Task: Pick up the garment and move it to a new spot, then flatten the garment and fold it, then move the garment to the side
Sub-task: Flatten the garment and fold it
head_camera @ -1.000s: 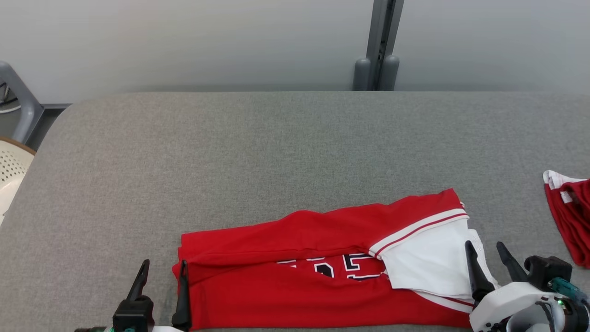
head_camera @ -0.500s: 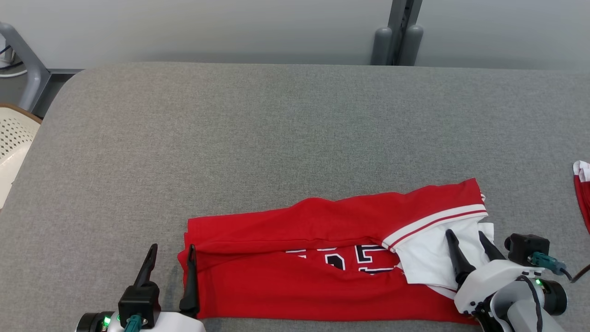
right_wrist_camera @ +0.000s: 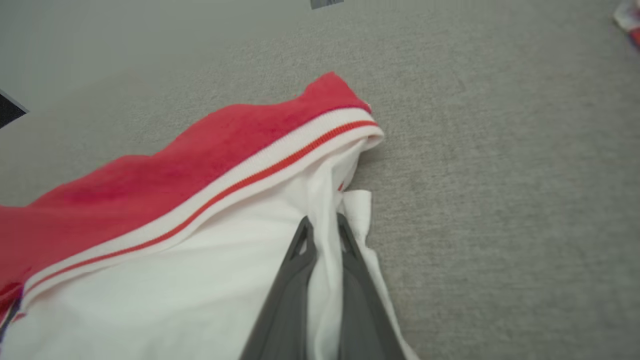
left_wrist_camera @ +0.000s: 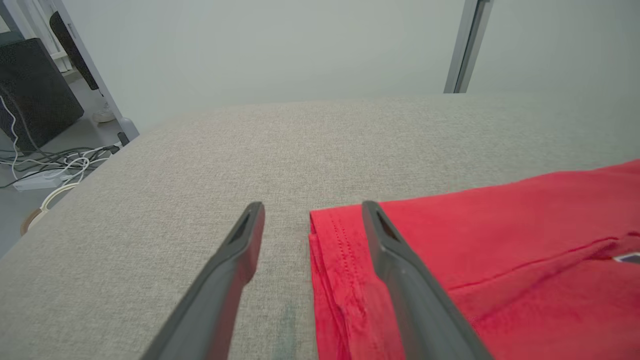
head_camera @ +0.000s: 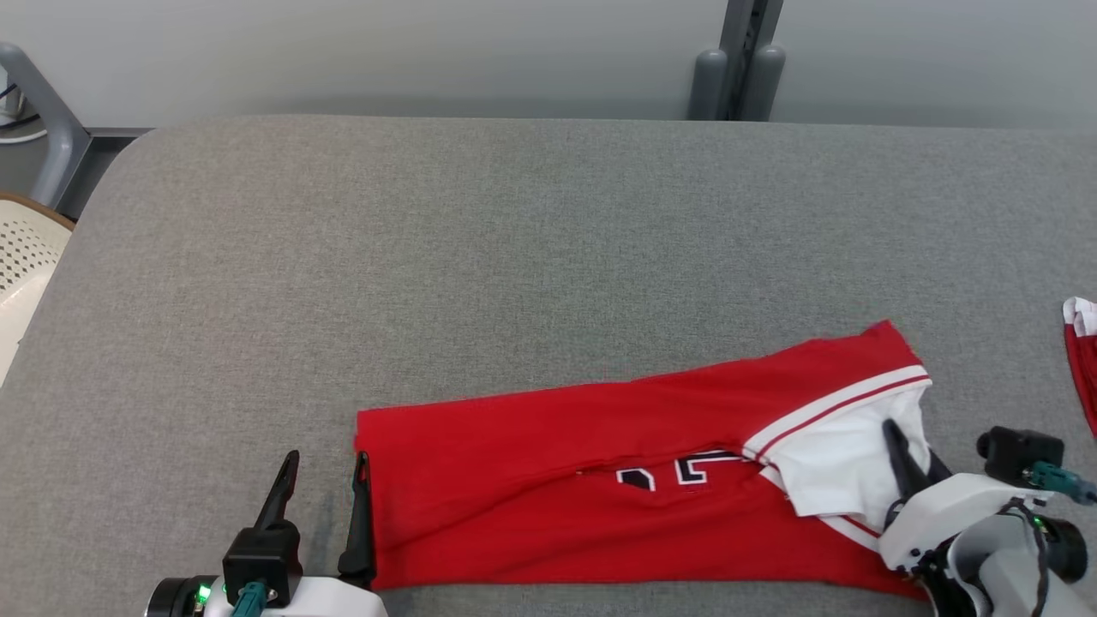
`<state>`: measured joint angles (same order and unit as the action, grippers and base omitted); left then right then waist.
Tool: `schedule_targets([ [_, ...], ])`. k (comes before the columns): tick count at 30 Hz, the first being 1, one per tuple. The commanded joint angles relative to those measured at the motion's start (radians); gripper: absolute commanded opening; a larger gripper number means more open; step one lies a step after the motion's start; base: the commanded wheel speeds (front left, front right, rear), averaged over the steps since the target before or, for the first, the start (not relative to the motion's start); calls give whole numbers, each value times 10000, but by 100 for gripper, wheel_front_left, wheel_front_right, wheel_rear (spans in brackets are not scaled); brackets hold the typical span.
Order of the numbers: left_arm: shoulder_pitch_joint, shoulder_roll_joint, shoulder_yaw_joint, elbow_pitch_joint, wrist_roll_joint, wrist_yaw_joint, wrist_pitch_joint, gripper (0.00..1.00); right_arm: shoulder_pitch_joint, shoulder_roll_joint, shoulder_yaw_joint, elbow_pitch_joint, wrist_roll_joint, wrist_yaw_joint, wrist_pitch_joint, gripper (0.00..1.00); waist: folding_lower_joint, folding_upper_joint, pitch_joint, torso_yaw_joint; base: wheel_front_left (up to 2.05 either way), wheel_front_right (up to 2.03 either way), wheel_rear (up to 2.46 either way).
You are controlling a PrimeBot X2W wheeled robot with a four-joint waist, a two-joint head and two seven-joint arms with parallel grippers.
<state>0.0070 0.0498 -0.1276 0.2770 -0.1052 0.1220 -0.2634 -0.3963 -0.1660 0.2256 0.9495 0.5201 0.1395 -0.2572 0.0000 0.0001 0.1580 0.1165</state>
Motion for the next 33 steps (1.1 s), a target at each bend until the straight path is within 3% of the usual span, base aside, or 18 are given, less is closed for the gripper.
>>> schedule_targets([
  [1,-137,29,31,-11,-11,-53,-9,100,150,-435,-332,265,-83,-159,-25,0,0,-1,-38,-63,0,0,0],
  [7,-146,32,-45,41,-83,-138,-9,100,331,-289,-1348,-1110,-718,-91,-84,0,0,-1,-184,-379,0,0,0],
  [10,-94,30,-146,74,-161,-134,-9,100,765,17,-1266,-2414,-1066,-88,-87,0,0,-1,-333,-608,0,0,0],
  [22,-87,31,-655,236,-85,-321,-9,100,1591,157,1962,-5066,45,-88,418,0,0,-1,-637,-516,0,0,0],
  [33,-171,28,-1455,408,-14,-516,-9,100,893,661,3958,-4866,869,-88,918,0,0,-1,-640,725,0,0,0],
])
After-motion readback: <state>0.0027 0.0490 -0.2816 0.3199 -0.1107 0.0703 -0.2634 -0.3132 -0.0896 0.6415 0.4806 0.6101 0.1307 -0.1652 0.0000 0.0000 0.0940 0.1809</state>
